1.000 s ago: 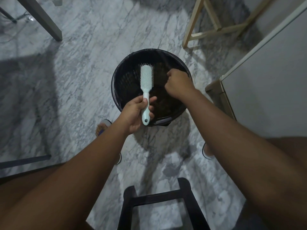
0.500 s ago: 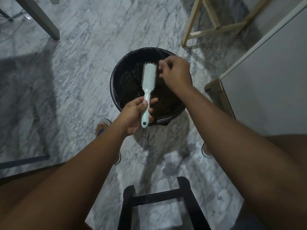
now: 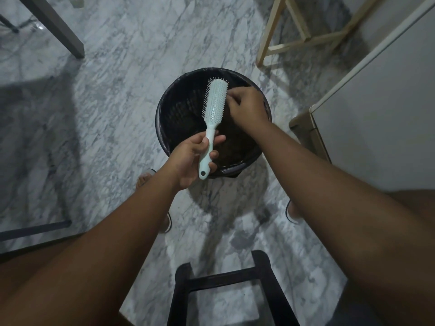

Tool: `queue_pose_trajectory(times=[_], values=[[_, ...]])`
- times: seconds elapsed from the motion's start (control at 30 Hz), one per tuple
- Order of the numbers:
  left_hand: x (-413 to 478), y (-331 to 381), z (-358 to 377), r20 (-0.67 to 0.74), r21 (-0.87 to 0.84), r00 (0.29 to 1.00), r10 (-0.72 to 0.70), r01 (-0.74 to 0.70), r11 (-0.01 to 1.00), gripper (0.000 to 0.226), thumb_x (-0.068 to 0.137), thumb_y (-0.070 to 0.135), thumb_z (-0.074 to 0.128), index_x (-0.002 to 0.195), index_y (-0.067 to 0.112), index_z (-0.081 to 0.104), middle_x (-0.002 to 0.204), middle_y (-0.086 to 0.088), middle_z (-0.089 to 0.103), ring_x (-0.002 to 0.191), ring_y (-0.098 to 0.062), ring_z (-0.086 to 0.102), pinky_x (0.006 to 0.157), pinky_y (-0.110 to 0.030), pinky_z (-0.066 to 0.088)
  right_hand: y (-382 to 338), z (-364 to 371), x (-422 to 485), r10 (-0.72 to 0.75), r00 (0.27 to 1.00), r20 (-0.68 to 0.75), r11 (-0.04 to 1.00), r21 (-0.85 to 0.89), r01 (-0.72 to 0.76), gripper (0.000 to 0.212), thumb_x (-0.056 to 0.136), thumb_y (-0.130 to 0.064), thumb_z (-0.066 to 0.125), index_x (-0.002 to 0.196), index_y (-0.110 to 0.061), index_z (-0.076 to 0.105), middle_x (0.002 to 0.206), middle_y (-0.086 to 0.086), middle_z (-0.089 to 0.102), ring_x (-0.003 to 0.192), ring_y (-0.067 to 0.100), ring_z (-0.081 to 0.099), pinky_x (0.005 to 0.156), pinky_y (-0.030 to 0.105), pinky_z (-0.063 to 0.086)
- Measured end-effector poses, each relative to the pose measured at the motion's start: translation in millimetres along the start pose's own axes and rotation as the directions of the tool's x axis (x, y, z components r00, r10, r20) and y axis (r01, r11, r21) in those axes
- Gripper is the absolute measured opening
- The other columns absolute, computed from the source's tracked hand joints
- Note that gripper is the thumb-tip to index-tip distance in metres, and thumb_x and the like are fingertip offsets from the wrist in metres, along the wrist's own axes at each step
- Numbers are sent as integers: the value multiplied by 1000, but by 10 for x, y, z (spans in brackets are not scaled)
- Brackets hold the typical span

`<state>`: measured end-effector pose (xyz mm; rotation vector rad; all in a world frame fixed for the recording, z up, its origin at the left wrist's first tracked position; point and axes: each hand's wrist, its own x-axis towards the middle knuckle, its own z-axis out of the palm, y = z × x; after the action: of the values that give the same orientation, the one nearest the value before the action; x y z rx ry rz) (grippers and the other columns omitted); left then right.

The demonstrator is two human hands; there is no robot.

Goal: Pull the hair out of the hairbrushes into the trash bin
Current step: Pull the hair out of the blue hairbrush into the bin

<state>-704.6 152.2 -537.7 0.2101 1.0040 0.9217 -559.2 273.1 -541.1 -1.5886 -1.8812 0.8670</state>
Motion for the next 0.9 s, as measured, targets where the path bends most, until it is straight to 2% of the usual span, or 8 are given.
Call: queue_pose_trajectory(times=[0.07,0.2,0.27,0.37,0.53,0.63,0.8,0.9], values=[[7,-6,-12,-13,-21,1000,7,-8,1000,35,103,9,38,135,6,51,109,-4,71,64,-12,49,52,-25,44,-9,-23,-1,102,993,-55,979,182,-90,20,97,-17,57,95,-10,76,77,-2,73,58,2,62,67,23,57],[6,-30,-43,-52,-6,998,19,-20,1000,34,103,9,39,135,8,51,114,-5,69,64,-12,51,52,-26,44,-35,-161,58,200,952,-230,898,432,-84,19,99,-23,54,97,-15,71,77,-3,73,64,8,65,69,45,62],[1,-41,-20,-53,12,998,15,-15,1000,33,103,8,39,134,8,51,115,-5,68,65,-13,51,53,-26,44,-112,-194,58,163,976,-142,916,390,-96,27,94,-33,59,112,-16,69,95,-1,74,80,11,68,80,45,61],[-4,-50,39,-55,53,998,12,-9,999,32,103,8,41,133,10,53,116,-4,69,66,-14,50,54,-28,42,-229,-122,-12,55,993,105,993,95,-65,60,81,-48,75,133,-23,59,127,0,62,107,12,62,94,30,53],[-17,-67,66,-45,102,999,15,-10,995,33,103,8,41,134,10,52,116,-3,70,65,-15,51,55,-30,45,-360,-94,39,96,993,-65,995,46,-93,20,87,-38,71,96,-22,78,96,-5,74,92,10,67,83,30,55],[-26,-76,66,-36,81,999,6,-4,997,32,103,8,39,132,9,53,118,-4,69,65,-14,52,55,-30,46,-363,-120,103,101,986,-136,995,-11,-103,20,91,-34,66,86,-17,75,82,-5,73,79,11,68,75,30,56],[-35,-92,4,-63,-15,998,6,-7,1000,31,105,11,37,132,8,52,121,-7,68,66,-13,52,54,-26,46,-284,-193,179,155,960,-232,963,254,-95,17,94,-23,61,79,-17,67,72,-6,75,70,8,72,76,39,61],[-37,-76,-34,-64,-28,998,21,-22,999,33,104,11,39,135,6,50,121,-8,68,67,-13,52,55,-27,48,-173,-188,35,169,979,-117,953,272,-132,18,96,-19,58,80,-21,67,79,-3,76,74,13,74,79,42,61]])
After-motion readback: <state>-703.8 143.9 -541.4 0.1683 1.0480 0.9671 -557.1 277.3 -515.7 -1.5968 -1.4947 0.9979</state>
